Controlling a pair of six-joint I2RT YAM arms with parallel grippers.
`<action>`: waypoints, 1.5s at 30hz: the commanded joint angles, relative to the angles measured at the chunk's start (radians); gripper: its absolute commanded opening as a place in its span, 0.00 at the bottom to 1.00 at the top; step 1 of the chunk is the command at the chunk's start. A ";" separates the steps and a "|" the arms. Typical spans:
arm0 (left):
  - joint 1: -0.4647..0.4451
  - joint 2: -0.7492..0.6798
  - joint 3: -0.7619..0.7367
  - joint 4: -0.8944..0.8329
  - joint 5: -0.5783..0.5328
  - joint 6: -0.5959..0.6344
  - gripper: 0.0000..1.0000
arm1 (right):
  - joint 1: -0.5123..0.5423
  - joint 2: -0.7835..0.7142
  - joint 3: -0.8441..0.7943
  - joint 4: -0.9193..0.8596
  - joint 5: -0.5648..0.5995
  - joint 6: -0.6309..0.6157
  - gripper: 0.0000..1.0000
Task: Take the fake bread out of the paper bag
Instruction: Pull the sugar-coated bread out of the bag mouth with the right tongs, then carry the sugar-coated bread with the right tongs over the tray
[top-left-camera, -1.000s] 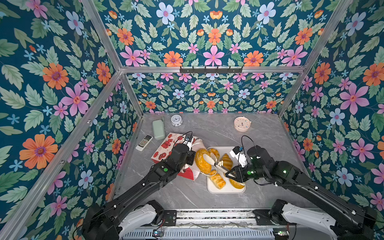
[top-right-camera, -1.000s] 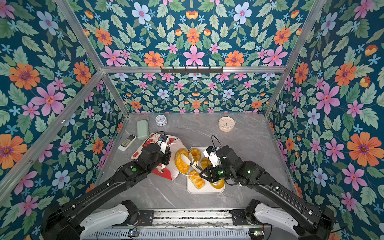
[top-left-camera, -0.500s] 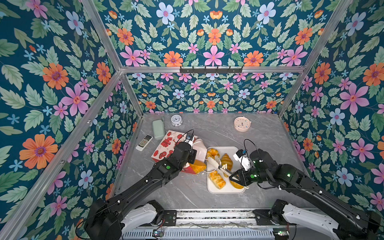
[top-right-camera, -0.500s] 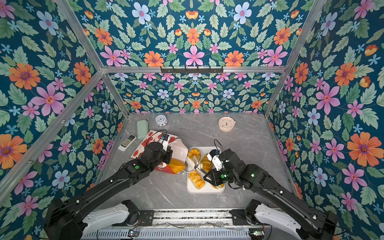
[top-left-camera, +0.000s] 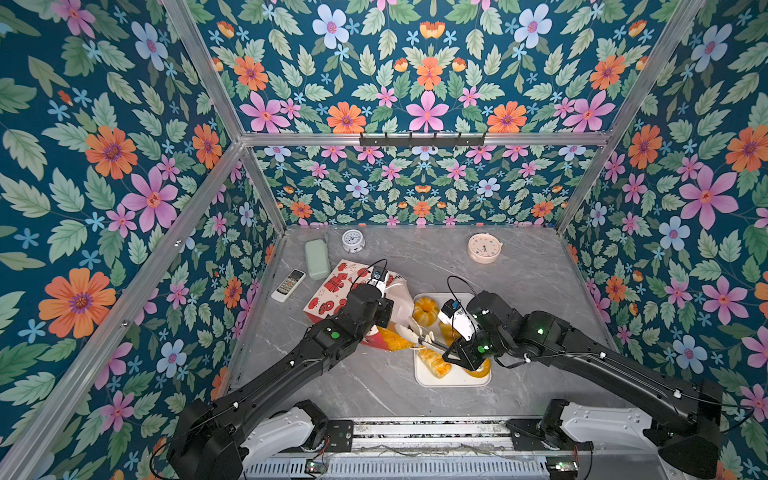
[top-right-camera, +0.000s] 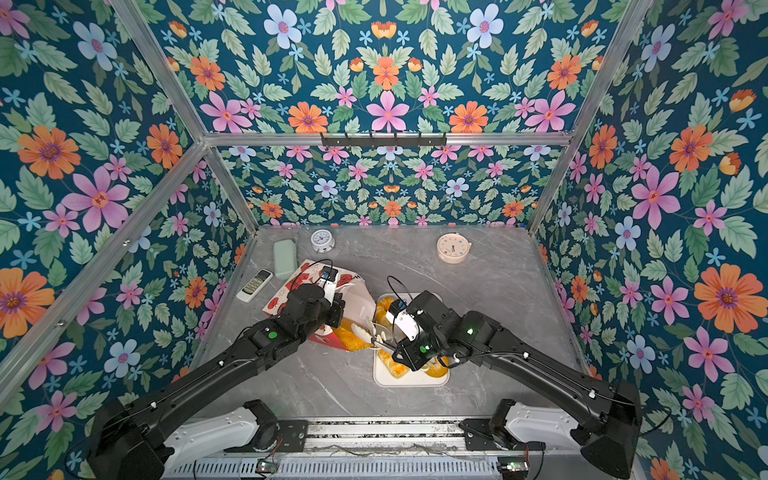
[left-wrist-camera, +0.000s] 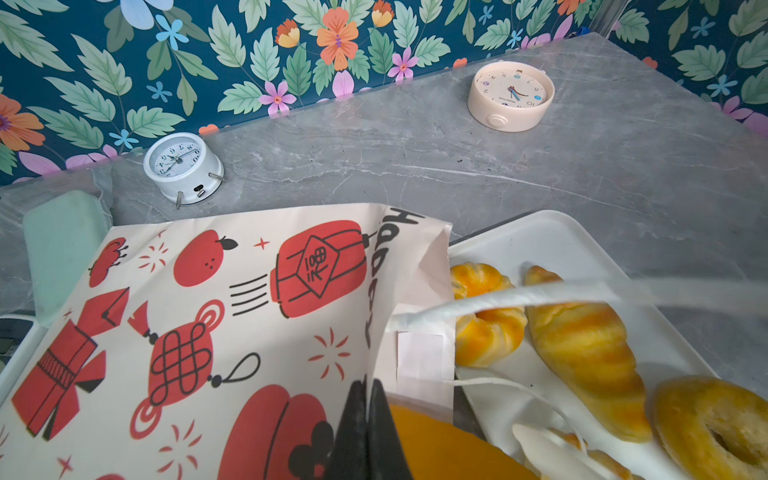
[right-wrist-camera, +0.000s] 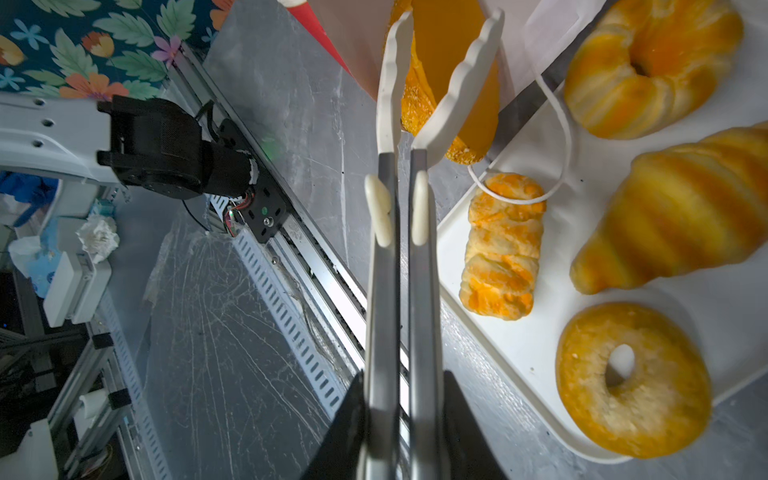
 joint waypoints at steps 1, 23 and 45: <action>0.000 -0.007 -0.001 0.021 0.003 0.005 0.00 | 0.000 0.029 0.019 -0.007 0.017 -0.082 0.14; 0.001 -0.048 -0.040 0.026 0.009 0.009 0.00 | 0.000 0.128 0.091 -0.029 -0.011 -0.160 0.34; 0.002 -0.053 -0.051 0.033 0.042 0.012 0.00 | 0.005 0.294 0.209 -0.117 -0.006 -0.272 0.37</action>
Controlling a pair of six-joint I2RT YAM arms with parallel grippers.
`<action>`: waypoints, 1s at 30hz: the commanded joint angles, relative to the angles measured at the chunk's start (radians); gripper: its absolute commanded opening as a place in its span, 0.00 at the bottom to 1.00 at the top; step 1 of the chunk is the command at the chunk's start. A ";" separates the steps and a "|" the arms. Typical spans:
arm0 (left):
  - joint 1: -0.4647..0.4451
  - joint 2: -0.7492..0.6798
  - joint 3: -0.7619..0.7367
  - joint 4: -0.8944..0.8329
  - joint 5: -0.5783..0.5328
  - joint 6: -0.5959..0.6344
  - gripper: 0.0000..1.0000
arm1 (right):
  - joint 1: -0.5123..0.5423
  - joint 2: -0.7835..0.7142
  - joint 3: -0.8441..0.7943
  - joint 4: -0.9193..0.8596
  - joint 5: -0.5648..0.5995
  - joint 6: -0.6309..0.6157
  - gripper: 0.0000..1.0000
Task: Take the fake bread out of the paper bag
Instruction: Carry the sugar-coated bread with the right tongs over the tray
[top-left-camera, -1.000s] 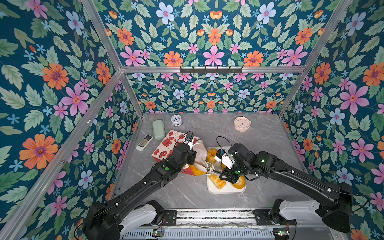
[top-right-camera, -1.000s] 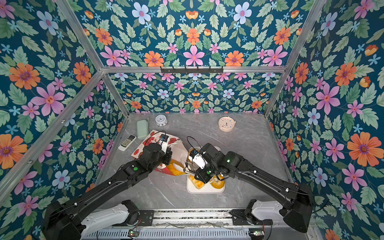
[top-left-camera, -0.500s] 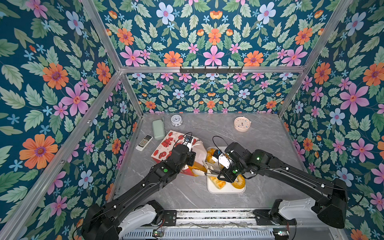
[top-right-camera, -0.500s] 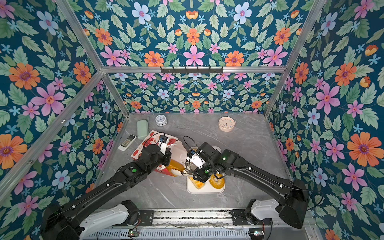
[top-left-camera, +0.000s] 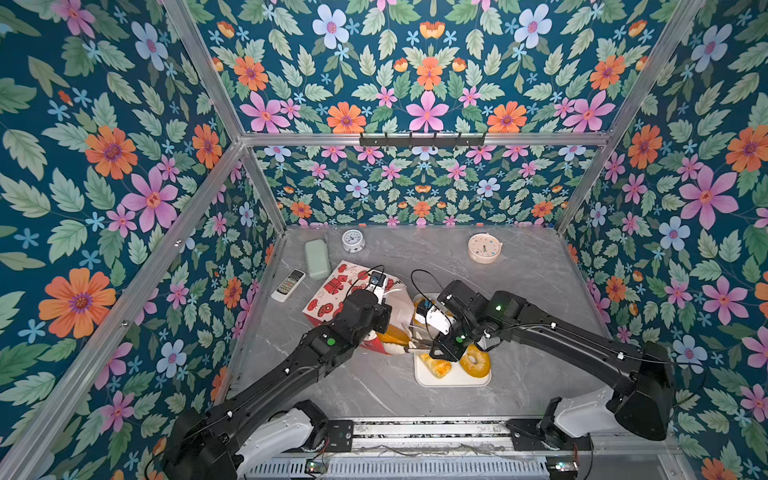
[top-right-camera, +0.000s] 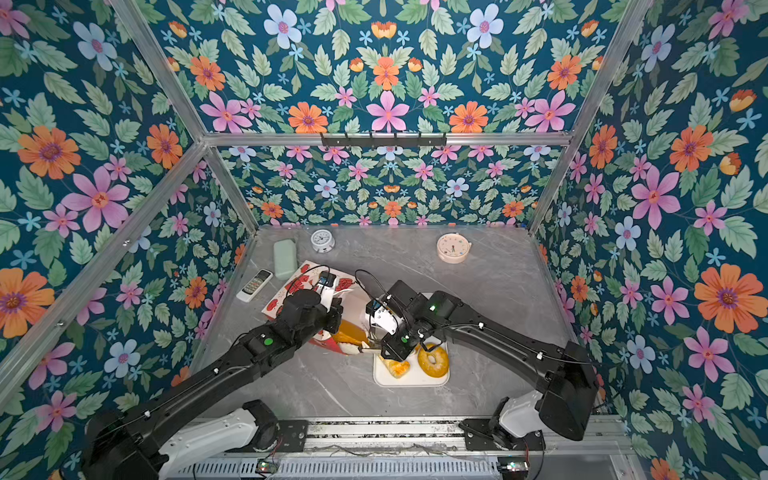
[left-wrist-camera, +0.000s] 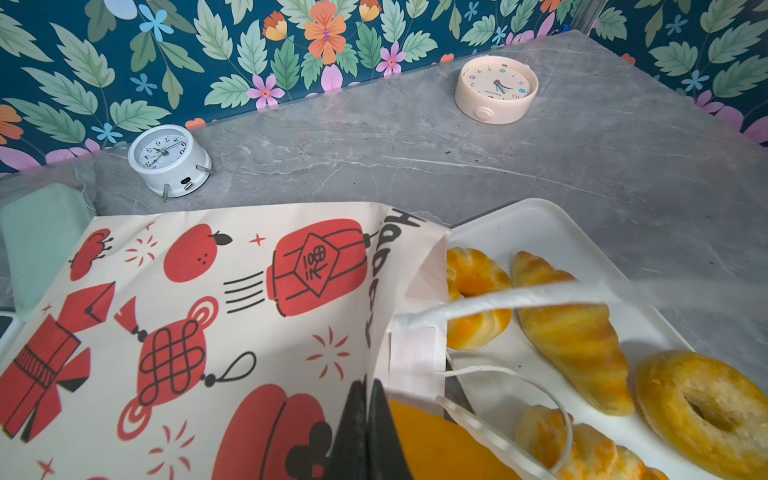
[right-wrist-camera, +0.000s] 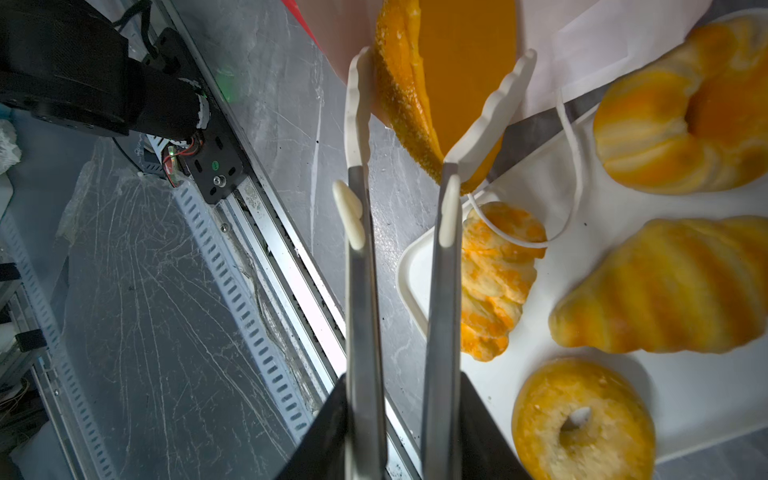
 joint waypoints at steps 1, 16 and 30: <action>0.001 0.002 0.000 0.029 0.011 0.012 0.00 | 0.008 0.026 0.025 -0.024 0.005 -0.041 0.37; 0.002 -0.009 -0.006 0.029 0.017 0.018 0.00 | 0.035 0.167 0.103 -0.078 0.015 -0.105 0.21; 0.001 -0.022 -0.023 0.038 -0.003 0.017 0.00 | -0.013 0.022 0.011 0.037 -0.115 -0.015 0.00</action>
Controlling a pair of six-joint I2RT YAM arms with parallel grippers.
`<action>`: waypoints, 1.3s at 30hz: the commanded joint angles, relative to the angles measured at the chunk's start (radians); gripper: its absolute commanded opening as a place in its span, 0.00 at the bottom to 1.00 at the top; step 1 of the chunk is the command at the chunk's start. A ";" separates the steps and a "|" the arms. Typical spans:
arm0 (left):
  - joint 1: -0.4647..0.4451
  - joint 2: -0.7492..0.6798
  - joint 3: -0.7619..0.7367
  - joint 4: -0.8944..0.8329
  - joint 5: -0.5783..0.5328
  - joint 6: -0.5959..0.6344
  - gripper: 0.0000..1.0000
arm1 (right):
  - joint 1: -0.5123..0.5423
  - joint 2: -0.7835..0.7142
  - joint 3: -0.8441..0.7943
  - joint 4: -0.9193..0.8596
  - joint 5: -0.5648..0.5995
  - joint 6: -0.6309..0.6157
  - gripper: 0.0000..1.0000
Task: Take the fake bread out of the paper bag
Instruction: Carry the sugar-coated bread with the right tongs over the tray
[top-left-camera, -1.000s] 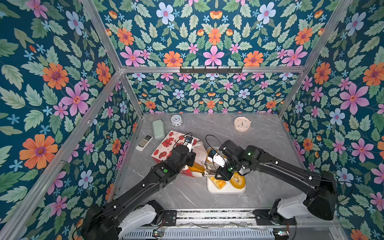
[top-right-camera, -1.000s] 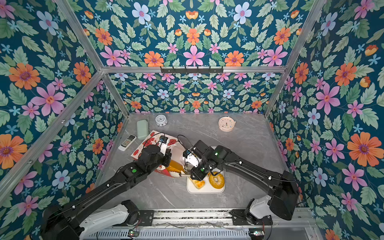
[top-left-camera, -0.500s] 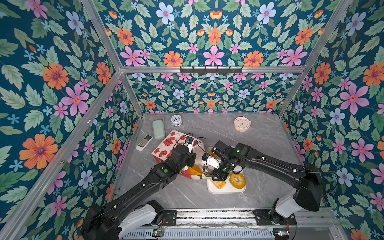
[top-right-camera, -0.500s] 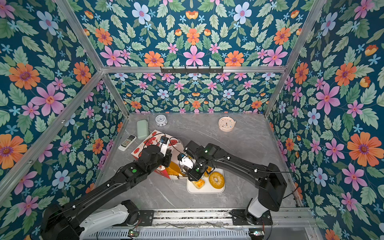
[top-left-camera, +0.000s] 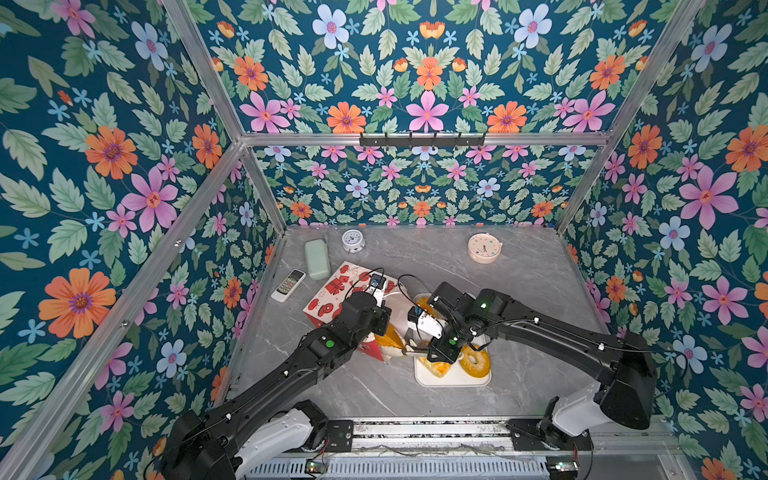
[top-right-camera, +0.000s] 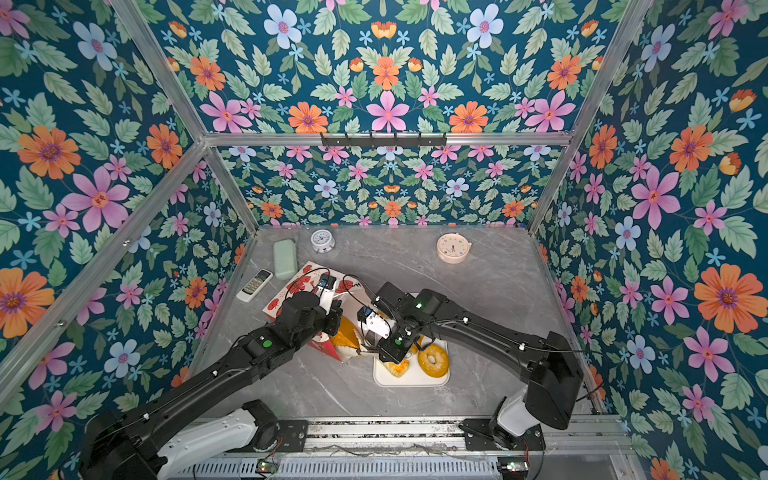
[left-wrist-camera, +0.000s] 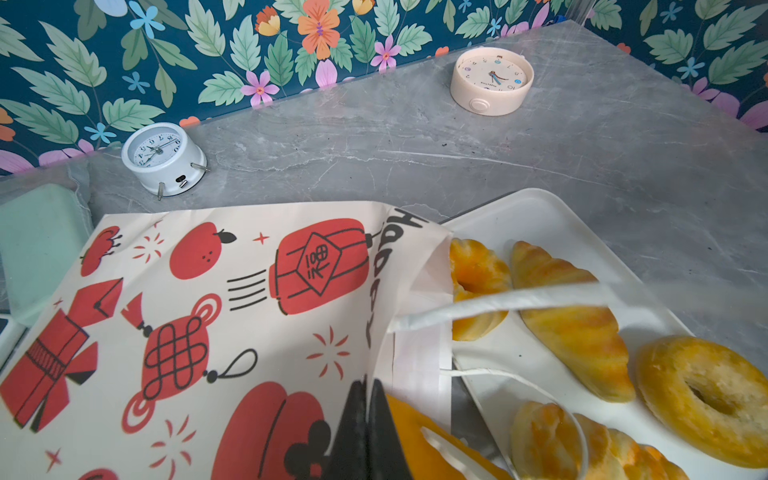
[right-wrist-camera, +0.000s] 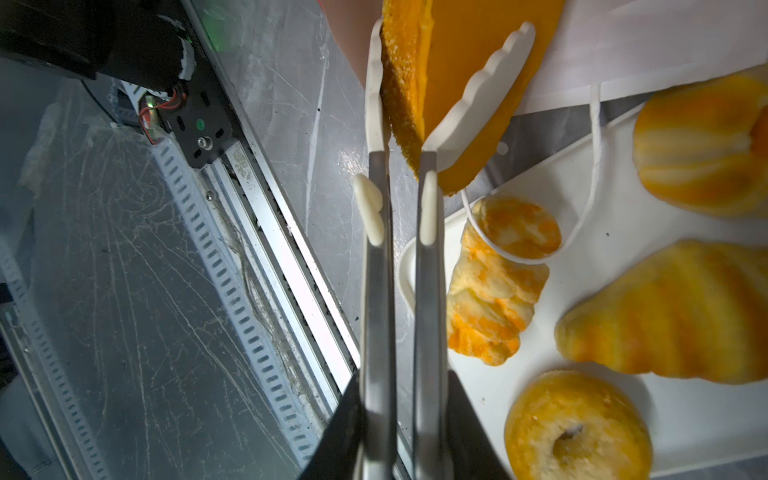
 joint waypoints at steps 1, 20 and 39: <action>0.002 -0.005 -0.003 0.035 -0.016 -0.001 0.00 | -0.033 -0.045 -0.031 0.080 -0.114 0.056 0.00; 0.001 -0.020 -0.023 0.080 -0.126 -0.022 0.00 | -0.172 -0.347 -0.328 0.322 -0.377 0.329 0.00; 0.002 -0.019 -0.021 0.117 -0.231 -0.055 0.00 | -0.214 -0.779 -0.521 0.263 -0.275 0.562 0.00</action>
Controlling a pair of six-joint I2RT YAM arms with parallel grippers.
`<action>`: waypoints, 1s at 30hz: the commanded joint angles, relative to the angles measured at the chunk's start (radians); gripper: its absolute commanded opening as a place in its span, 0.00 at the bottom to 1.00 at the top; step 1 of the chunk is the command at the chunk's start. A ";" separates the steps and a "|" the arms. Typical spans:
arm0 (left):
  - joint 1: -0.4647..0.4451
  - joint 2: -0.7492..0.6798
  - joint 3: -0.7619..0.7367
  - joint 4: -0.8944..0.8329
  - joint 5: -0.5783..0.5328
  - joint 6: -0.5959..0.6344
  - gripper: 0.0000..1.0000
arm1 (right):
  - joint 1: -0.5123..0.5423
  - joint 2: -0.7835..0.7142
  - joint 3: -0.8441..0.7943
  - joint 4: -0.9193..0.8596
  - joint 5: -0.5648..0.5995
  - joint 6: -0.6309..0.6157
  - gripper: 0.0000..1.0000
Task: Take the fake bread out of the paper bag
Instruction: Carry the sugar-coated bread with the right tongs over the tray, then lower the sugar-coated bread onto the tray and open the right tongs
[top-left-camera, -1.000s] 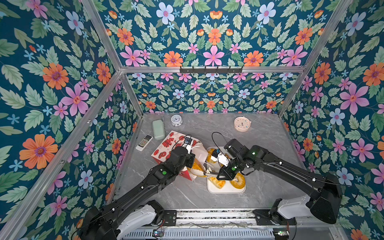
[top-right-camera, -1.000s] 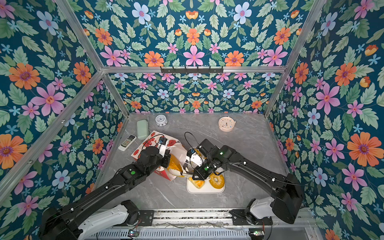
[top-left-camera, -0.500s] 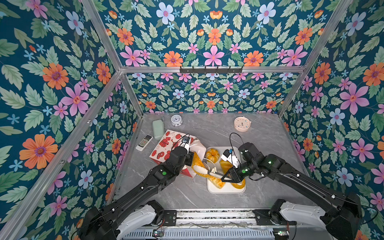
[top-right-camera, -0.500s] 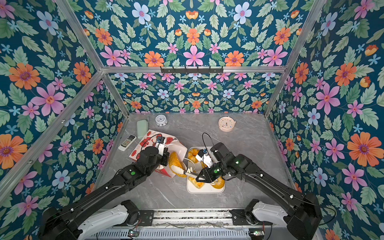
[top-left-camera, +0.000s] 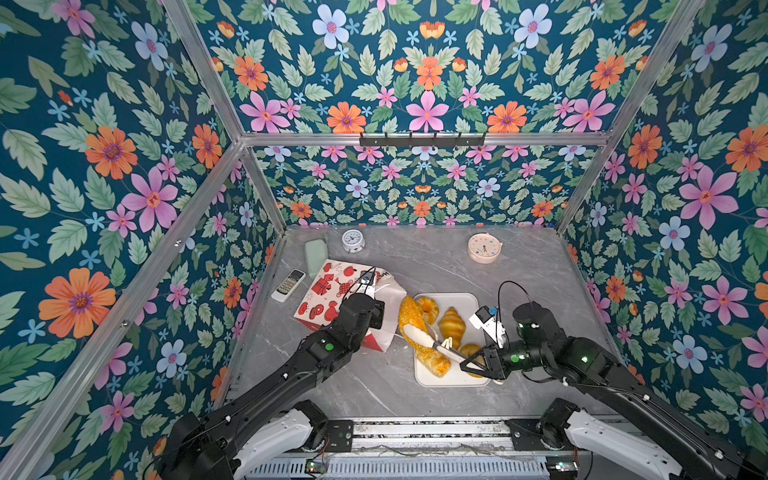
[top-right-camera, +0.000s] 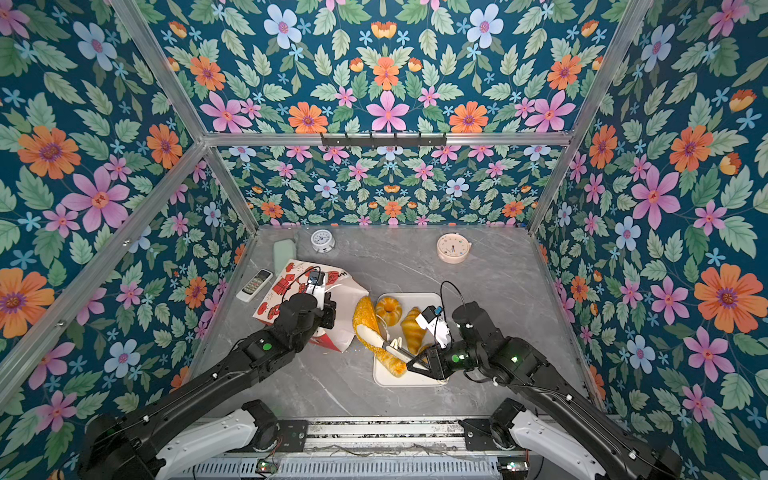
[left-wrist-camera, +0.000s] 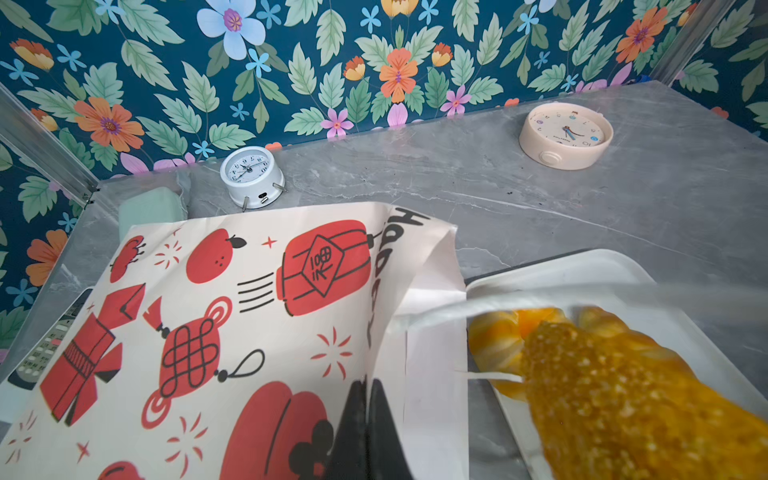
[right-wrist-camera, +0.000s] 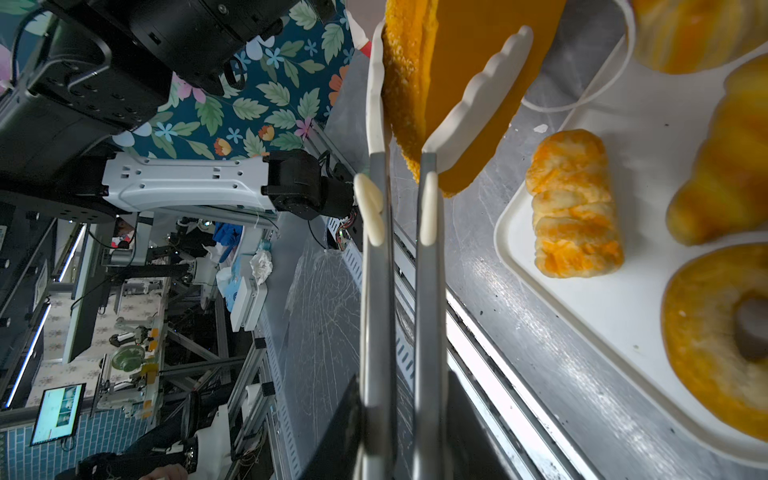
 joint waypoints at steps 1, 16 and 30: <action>0.002 -0.005 0.010 0.028 -0.029 -0.010 0.00 | -0.004 -0.059 -0.012 -0.024 0.054 0.047 0.00; 0.002 -0.056 0.005 0.016 -0.056 -0.007 0.00 | -0.038 -0.178 -0.153 0.014 0.135 0.156 0.00; 0.003 -0.056 -0.002 0.020 -0.042 -0.006 0.00 | -0.145 -0.246 -0.250 0.066 0.048 0.240 0.00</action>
